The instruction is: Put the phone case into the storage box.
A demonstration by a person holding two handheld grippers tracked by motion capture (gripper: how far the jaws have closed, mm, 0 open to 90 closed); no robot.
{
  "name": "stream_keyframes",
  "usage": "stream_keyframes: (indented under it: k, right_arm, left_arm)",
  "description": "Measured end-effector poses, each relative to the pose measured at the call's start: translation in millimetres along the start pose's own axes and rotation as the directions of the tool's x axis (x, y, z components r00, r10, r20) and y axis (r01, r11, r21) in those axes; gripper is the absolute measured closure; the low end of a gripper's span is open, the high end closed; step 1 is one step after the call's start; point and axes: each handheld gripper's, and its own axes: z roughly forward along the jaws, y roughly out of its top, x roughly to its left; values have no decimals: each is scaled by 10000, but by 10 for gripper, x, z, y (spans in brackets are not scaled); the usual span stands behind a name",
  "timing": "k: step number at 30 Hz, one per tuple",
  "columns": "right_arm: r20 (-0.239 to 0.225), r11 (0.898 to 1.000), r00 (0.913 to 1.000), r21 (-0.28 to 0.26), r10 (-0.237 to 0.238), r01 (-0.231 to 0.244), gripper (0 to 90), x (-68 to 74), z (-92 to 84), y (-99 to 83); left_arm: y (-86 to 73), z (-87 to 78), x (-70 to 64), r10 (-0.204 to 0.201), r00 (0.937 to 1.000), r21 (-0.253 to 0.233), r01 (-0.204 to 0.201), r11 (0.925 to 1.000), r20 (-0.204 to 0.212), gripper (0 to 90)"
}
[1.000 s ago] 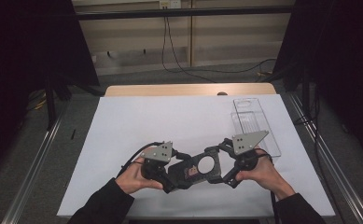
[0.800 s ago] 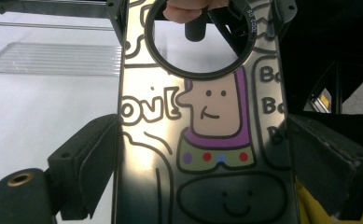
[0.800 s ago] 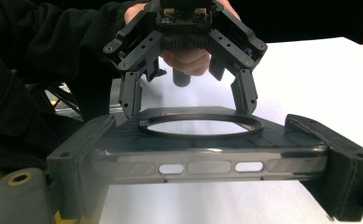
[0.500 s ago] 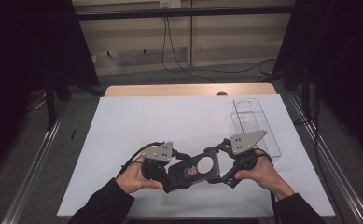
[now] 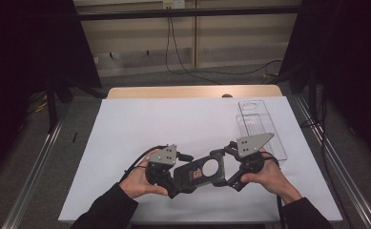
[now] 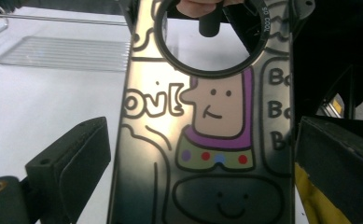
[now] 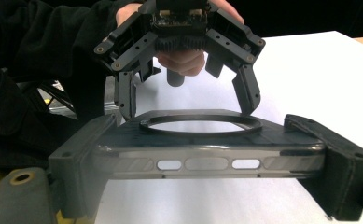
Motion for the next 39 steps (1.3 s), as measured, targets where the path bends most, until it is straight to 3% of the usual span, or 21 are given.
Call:
stream_keyframes:
  k: [11, 14, 19, 21, 26, 31, 33, 39]
  right_arm:
    - [549, 9993, 9980, -224, 316, -304, 117, -34, -110, -5]
    - [757, 9984, 9959, -321, 486, -463, 117, -47, -143, -9]
    - [1104, 9974, 9920, -439, 614, -568, 117, -56, -195, -13]
    - [1165, 9968, 9907, -473, 698, -647, 117, -59, -216, -13]
    - [1477, 9951, 9849, -526, 905, -835, 117, -71, -257, -21]
    - [1628, 9937, 9814, -629, 1016, -924, 117, -80, -294, -23]
    - [1683, 9930, 9799, -667, 1071, -971, 117, -87, -307, -26]
    - [2012, 9916, 9722, -718, 1200, -1075, 117, -89, -353, -32]
  left_arm:
    - [6, -100, 30, -54, 9964, -317, 27, 9995, -851, 27]
    - [10, -127, 11, 117, 9900, -335, -165, 9993, -1403, 27]
    - [-44, -187, -13, -47, 9849, -756, -86, 9971, -1733, 26]
    - [-68, -219, -6, -222, 9797, -799, 64, 9968, -1994, 26]
    - [-137, -282, 21, -756, 9557, -1083, 464, 9930, -2844, 26]
    - [-222, -321, 21, -1321, 9224, -1469, 834, 9856, -3629, 15]
    - [-249, -356, 15, -1475, 9140, -1604, 922, 9827, -3780, 16]
    - [-363, -512, -53, -2046, 8652, -2162, 1149, 9696, -4578, 21]
